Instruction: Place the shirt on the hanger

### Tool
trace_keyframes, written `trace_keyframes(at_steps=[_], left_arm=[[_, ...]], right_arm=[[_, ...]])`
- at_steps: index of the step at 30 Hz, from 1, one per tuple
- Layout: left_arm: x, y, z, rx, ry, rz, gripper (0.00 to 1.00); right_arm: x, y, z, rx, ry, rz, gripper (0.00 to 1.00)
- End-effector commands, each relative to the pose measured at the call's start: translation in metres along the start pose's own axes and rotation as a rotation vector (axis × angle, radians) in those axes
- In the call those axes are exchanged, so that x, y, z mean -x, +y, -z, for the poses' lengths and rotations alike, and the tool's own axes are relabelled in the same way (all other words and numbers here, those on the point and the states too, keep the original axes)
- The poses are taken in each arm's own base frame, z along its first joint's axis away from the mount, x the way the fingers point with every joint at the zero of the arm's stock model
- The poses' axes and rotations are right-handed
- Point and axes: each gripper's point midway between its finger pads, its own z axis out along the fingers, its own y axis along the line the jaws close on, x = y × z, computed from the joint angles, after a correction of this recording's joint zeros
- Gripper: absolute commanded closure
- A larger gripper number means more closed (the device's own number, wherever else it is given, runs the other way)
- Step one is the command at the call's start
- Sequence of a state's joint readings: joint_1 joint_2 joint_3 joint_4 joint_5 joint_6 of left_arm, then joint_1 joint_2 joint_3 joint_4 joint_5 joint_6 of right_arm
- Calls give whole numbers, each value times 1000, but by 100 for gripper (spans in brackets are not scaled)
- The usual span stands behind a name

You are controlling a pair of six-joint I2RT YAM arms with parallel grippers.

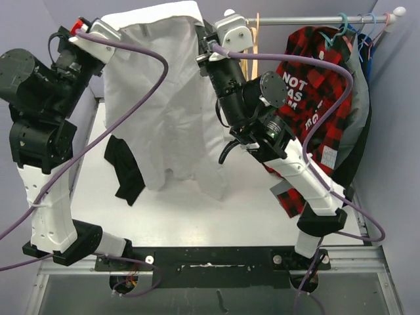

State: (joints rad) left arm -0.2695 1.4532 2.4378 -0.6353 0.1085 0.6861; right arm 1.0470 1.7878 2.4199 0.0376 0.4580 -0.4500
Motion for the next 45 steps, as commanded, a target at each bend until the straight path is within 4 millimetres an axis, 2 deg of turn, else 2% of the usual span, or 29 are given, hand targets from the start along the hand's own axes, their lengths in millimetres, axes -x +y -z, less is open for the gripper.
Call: trace_keyframes(at_steps=[1,2,3,4,6,9,11,13,15,17,19,22,24,27,29,32,33,34,36,38,39,42,45], left_arm=[[-29,-47,-2,-149,49,76,100],[-43,-70,4,-223,77,111,100],[-56,-95,11,-306,110,156,100],[-74,-120,20,-383,163,202,100],[-114,-171,38,-510,276,289,100],[-162,-239,69,-635,412,384,100],[-181,-285,92,-739,486,442,100],[-191,-326,114,-833,547,518,100],[-197,-359,134,-920,599,621,100],[-202,-385,148,-969,647,693,100],[-215,-408,161,-981,710,735,100],[-229,-435,168,-981,759,760,100],[-229,-450,168,-996,763,766,100],[-224,-467,161,-1024,756,737,100],[-221,-477,155,-1036,737,710,100],[-218,-486,141,-1045,722,689,100],[-219,-487,135,-1041,722,680,100],[-221,-488,129,-1034,717,665,100],[-223,-489,119,-1022,694,643,100],[-222,-487,111,-1015,675,630,100],[-221,-486,108,-1009,670,628,100],[-222,-483,104,-997,656,626,100],[-222,-481,105,-1000,649,616,100]], right_arm=[[-10,-50,30,-176,82,37,100],[-29,-53,44,-195,139,26,100],[-57,-48,61,-191,206,15,100],[-100,-38,86,-172,304,14,100],[-144,-39,135,-178,430,-51,100],[-223,-23,211,-211,674,-180,100],[-265,-15,265,-261,828,-262,100],[-298,-8,312,-319,957,-323,100],[-320,0,356,-378,1052,-341,100],[-333,5,386,-461,1083,-360,100],[-340,9,407,-538,1092,-374,100],[-352,18,421,-617,1090,-386,100],[-356,24,424,-641,1068,-382,100],[-358,26,422,-683,991,-386,100],[-358,27,413,-667,934,-388,100],[-356,25,405,-617,867,-396,82],[-354,24,404,-597,854,-417,68],[-355,23,406,-521,867,-368,50],[-351,42,392,-295,869,-470,3],[-345,49,380,-150,826,-599,2],[-346,46,381,-103,841,-589,2],[-340,45,378,111,852,-364,2],[-328,52,371,362,779,-121,2]])
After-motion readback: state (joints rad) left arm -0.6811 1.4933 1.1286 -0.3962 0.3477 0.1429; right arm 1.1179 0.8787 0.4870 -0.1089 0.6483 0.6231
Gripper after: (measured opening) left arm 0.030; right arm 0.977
